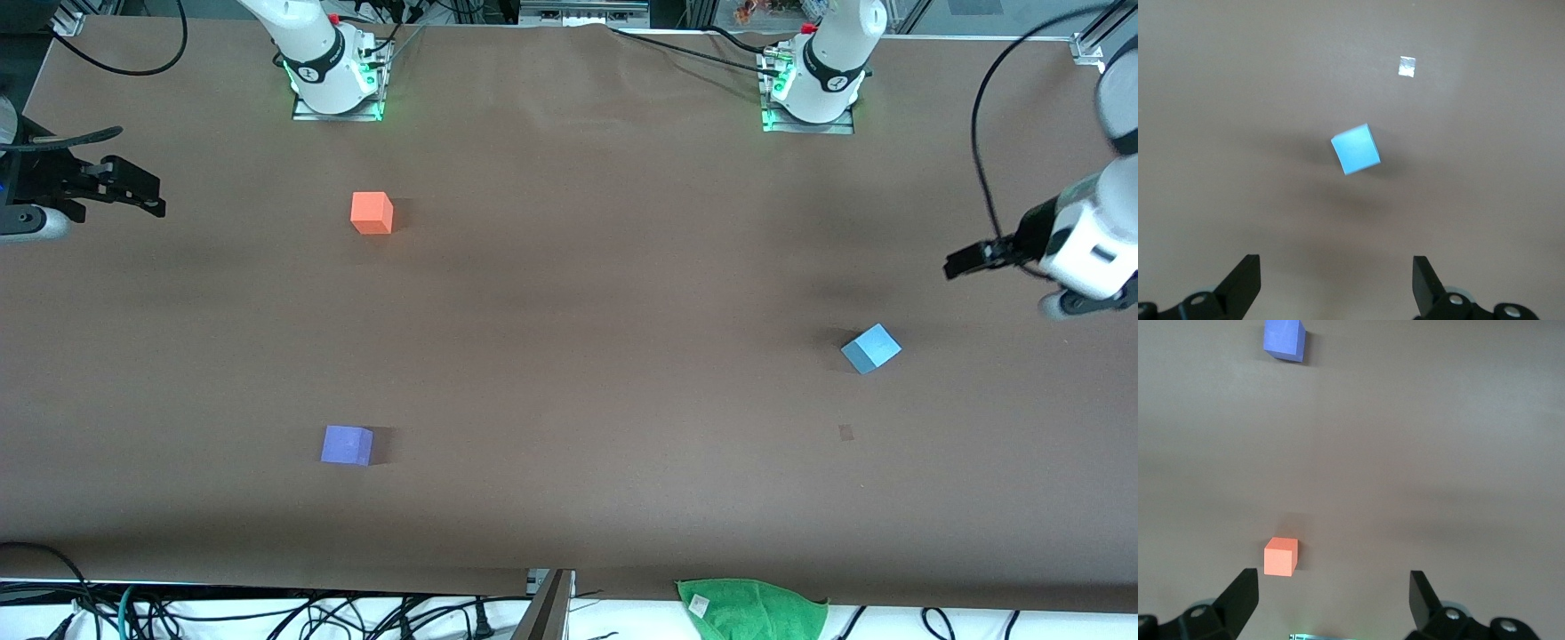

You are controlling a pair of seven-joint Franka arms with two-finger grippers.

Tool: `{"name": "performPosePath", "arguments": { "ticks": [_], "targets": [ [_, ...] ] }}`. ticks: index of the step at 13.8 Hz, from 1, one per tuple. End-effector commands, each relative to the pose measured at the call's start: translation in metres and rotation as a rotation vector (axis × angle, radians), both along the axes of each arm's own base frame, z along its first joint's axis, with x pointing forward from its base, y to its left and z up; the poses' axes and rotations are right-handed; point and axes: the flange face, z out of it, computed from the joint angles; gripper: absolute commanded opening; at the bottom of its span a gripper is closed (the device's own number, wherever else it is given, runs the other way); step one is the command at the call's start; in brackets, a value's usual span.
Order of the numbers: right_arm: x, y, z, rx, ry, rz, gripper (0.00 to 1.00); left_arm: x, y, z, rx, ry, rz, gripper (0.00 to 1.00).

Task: Place blue block between orange and purple blocks
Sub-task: 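Reach the left gripper down to the light-blue cube and grasp it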

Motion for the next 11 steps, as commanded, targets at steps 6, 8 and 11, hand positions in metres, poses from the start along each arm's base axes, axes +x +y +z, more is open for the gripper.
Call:
{"name": "performPosePath", "arguments": {
  "ticks": [6, 8, 11],
  "targets": [
    [0.003, -0.001, 0.005, 0.005, -0.002, 0.003, 1.00, -0.012, 0.015, -0.188, -0.032, -0.050, 0.118, 1.00],
    [0.003, -0.001, 0.005, 0.005, -0.005, 0.003, 1.00, -0.010, 0.012, -0.218, -0.032, -0.047, 0.157, 1.00],
    [0.003, -0.001, 0.005, 0.005, -0.004, 0.003, 1.00, -0.006, 0.010, -0.231, -0.031, -0.051, 0.180, 1.00]
  ]
}}
